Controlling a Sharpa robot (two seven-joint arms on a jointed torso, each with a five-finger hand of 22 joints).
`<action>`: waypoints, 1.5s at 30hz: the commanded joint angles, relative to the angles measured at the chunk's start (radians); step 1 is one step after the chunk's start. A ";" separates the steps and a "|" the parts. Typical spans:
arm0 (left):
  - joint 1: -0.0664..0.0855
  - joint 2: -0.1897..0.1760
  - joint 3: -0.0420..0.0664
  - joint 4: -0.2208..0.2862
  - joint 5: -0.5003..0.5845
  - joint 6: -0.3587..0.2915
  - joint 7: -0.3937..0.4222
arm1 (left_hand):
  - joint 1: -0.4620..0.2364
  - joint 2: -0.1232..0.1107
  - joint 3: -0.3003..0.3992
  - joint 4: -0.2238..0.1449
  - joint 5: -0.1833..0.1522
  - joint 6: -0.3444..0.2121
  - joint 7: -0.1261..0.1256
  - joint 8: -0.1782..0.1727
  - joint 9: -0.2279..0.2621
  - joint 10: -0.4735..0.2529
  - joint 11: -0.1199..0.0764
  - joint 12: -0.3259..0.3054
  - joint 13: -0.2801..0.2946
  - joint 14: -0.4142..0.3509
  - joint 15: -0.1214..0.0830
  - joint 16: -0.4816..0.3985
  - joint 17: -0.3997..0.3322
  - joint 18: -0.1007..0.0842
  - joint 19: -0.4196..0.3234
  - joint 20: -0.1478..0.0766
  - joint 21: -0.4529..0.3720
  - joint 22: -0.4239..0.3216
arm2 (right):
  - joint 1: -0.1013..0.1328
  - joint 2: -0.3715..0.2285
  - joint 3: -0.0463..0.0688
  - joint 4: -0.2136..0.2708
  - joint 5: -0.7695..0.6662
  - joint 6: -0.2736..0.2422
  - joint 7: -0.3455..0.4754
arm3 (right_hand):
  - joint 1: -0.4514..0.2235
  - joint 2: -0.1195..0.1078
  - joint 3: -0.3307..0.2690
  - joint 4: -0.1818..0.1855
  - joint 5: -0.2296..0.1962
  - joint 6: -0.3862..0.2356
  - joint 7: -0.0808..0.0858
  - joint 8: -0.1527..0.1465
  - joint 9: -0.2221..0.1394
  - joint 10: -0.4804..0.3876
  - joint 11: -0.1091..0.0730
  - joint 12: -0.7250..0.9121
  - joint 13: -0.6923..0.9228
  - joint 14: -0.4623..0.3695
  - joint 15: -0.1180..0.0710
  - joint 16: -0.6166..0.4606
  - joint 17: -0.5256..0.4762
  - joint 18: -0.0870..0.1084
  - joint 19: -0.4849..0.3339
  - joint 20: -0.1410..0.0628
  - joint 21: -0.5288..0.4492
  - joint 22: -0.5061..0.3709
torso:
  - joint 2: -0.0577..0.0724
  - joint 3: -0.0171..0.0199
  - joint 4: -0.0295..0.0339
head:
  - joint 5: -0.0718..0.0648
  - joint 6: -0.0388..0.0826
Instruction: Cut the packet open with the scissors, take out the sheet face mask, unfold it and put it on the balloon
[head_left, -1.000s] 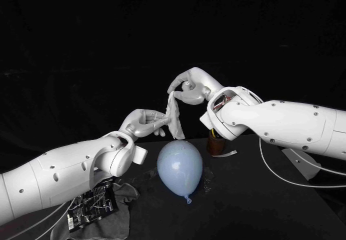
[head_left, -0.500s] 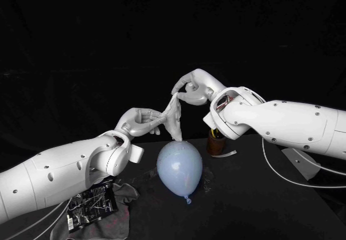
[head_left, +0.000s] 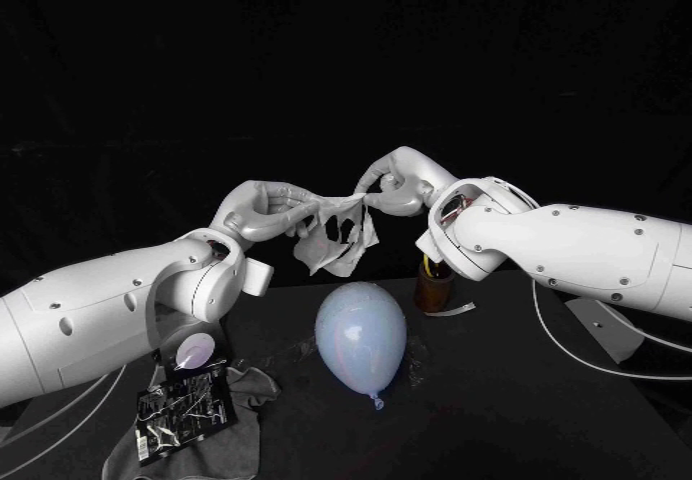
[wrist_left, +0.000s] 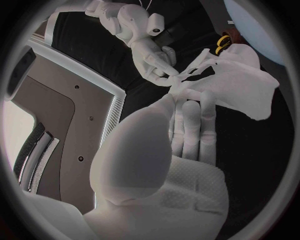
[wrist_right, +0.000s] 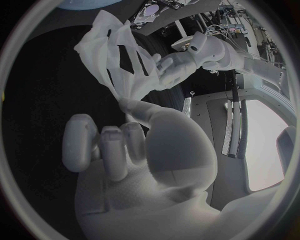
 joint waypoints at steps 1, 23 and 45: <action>0.022 0.001 0.001 0.005 -0.017 0.086 0.001 | -0.008 -0.005 0.013 -0.005 0.003 -0.005 0.001 0.004 0.072 0.004 0.003 0.007 0.002 -0.007 0.000 0.004 -0.003 0.020 -0.010 0.000 0.006 0.002 | -0.001 0.000 0.000 -0.001 -0.037 0.042 -0.024 | 0.005 -0.006 0.003 -0.004 -0.001 0.007 -0.002 0.005 0.001 0.040 -0.001 0.006 0.143 0.106 -0.009 0.003 0.263 -0.012 0.003 -0.003 -0.001 0.178 | 0.000 -0.0002 -0.0003 | 0.004 0.002; 0.079 0.007 0.001 -0.082 -0.159 0.212 -0.123 | -0.133 -0.022 0.178 -0.085 0.003 -0.046 0.014 0.030 0.146 0.000 0.028 -0.039 -0.020 -0.235 0.036 0.014 0.010 0.022 -0.082 0.037 0.036 0.049 | -0.002 -0.038 -0.001 0.034 -0.035 0.068 -0.012 | 0.004 -0.007 0.003 -0.004 -0.003 0.007 -0.002 0.004 0.001 0.039 -0.001 0.005 0.142 0.106 -0.009 0.003 0.263 -0.011 0.000 -0.003 -0.006 0.176 | 0.000 0.0004 -0.0003 | -0.003 0.004; 0.080 0.009 0.000 -0.097 -0.154 0.193 -0.140 | -0.199 -0.034 0.255 -0.113 0.003 -0.054 0.008 0.028 0.211 0.122 0.011 -0.132 -0.043 0.001 0.013 0.146 0.288 0.023 -0.014 0.010 0.133 0.103 | 0.045 -0.053 0.003 0.065 -0.318 0.296 -0.100 | 0.003 -0.011 0.001 -0.003 -0.007 0.009 -0.003 0.005 0.001 0.044 -0.002 0.013 0.149 0.106 -0.008 0.003 0.263 -0.014 0.008 -0.004 0.006 0.180 | 0.002 -0.0016 0.0005 | -0.009 0.012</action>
